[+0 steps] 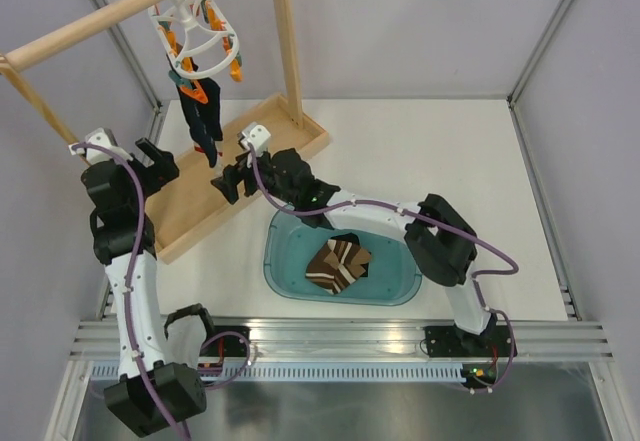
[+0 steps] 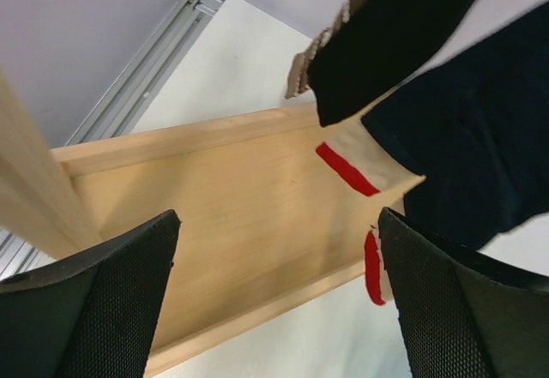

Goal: Remove the socks clipped to the hanger

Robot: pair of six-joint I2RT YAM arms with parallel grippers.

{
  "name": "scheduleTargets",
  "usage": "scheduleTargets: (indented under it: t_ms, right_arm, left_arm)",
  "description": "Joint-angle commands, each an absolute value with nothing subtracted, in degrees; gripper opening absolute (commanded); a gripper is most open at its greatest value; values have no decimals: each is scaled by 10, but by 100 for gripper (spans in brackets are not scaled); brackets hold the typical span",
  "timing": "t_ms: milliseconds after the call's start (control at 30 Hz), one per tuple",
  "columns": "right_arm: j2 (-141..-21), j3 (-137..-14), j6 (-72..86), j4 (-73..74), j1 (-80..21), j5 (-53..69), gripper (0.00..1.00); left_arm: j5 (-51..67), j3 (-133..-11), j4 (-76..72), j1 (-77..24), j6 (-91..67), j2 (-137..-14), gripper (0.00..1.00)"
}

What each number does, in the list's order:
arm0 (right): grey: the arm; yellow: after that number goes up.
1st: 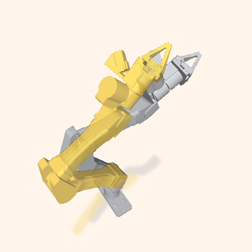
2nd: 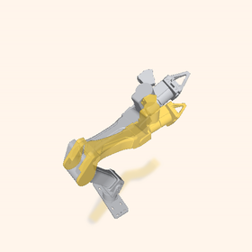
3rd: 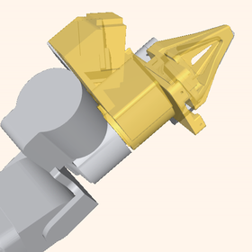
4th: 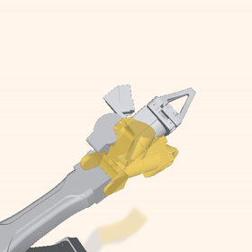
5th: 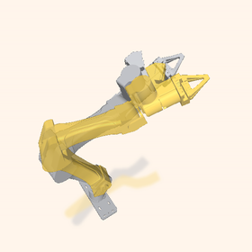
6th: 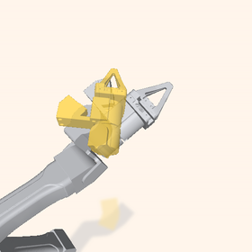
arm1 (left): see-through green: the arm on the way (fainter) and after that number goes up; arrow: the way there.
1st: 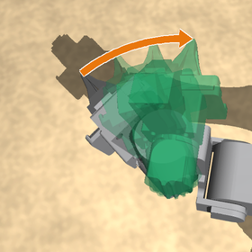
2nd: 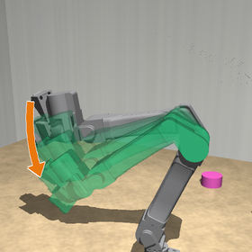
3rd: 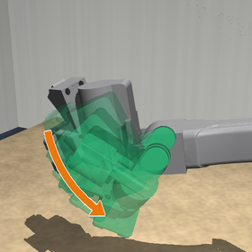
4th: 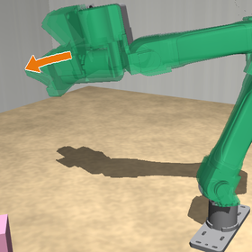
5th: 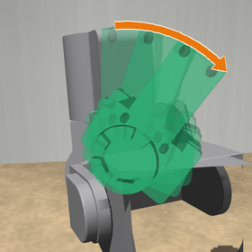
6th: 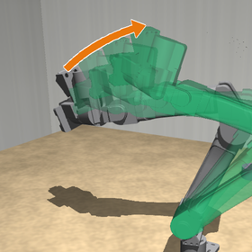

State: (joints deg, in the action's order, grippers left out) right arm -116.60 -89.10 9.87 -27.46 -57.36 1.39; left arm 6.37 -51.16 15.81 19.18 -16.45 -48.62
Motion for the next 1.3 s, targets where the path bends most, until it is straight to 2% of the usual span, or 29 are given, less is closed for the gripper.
scheduleTargets:
  t_ms: [0, 200, 500, 733, 800, 833, 867, 933, 967, 1033, 1067, 1100, 1133, 1267]
  right_arm:
    - [-1196, -950, 76, -314, -593, 22, 91]
    - [-1239, -996, 41, -320, -612, -30, 91]
    - [-1321, -1076, -37, -345, -649, -196, 90]
    - [-1354, -1105, -69, -357, -660, -298, 86]
    - [-1363, -1117, -78, -356, -659, -302, 82]
    - [-1367, -1125, -81, -355, -659, -306, 78]
    - [-1369, -1127, -84, -355, -659, -306, 66]
    - [-1368, -1125, -86, -355, -659, -309, 54]
    - [-1365, -1120, -86, -359, -659, -310, 43]
    - [-1355, -1096, -85, -369, -658, -313, 30]
    - [-1345, -1086, -85, -380, -659, -315, 13]
    - [-1339, -1077, -86, -386, -659, -316, 6]
    - [-1332, -1058, -87, -390, -659, -317, 1]
    - [-1282, -1000, -90, -413, -659, -296, 1]
  left_arm:
    - [146, -513, 115, 237, -227, -489, 100]
    - [150, -515, 120, 237, -220, -490, 100]
    - [163, -511, 120, 237, -224, -487, 100]
    - [172, -510, 118, 234, -227, -486, 100]
    - [174, -510, 118, 232, -226, -485, 100]
    - [174, -509, 118, 231, -227, -484, 100]
    - [175, -509, 118, 231, -226, -484, 100]
    - [176, -510, 118, 230, -226, -483, 100]
    - [176, -508, 117, 230, -226, -483, 100]
    - [177, -507, 117, 230, -227, -483, 100]
    - [177, -506, 116, 229, -226, -483, 100]
    - [178, -506, 115, 229, -227, -483, 100]
    - [178, -506, 116, 229, -227, -482, 100]
    - [182, -504, 113, 230, -227, -480, 100]
